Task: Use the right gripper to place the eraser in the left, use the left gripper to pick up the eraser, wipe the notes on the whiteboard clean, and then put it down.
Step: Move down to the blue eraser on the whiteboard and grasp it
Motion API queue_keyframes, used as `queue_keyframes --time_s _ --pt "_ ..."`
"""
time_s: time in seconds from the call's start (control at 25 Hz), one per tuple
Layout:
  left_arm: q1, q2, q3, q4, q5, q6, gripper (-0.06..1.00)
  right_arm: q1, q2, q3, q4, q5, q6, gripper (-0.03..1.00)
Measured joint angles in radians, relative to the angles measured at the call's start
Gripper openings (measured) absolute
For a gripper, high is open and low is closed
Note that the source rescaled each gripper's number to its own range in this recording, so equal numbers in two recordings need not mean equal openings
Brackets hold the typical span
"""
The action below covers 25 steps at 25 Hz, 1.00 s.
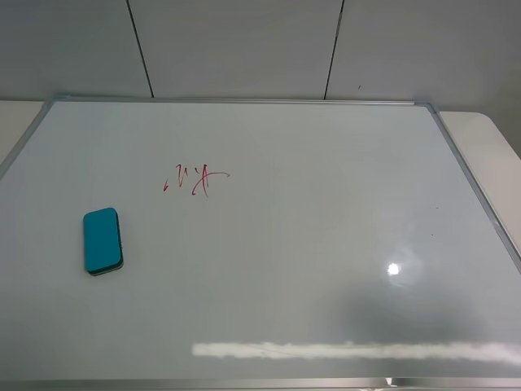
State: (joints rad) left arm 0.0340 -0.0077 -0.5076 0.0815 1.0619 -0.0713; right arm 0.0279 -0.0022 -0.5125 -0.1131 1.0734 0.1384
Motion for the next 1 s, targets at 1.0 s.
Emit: queue_keyframes --time_s 1.0 --pt "0.000 0.000 0.000 0.000 0.000 0.000 1.00 -0.066 0.000 0.000 0.000 0.000 0.004 1.00"
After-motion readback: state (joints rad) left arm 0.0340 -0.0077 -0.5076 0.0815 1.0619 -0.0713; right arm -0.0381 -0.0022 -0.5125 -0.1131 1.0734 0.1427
